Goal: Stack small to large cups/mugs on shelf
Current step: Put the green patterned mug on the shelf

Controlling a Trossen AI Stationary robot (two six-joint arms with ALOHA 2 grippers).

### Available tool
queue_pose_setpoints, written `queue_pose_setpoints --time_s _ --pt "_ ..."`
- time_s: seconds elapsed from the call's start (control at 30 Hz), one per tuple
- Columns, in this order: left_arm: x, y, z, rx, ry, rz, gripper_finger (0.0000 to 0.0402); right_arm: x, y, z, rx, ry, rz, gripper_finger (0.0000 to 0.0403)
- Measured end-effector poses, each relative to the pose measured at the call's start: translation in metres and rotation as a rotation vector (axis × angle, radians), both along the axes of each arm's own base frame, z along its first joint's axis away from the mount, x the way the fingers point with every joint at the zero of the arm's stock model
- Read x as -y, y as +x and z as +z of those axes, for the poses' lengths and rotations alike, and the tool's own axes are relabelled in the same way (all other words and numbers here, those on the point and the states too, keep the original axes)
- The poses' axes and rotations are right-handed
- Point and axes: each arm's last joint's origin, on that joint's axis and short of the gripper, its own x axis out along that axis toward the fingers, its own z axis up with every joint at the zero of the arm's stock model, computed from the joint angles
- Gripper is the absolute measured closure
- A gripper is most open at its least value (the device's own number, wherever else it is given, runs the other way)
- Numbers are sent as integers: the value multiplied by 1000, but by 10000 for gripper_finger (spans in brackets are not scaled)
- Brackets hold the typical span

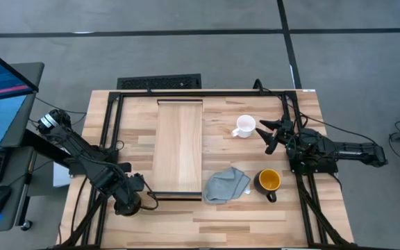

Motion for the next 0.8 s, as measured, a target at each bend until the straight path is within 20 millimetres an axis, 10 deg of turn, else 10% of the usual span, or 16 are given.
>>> queue_pose_setpoints --time_s 0.8 --pt "-7 -4 99 87 22 -8 379 0 0 0 0 -1 0 158"
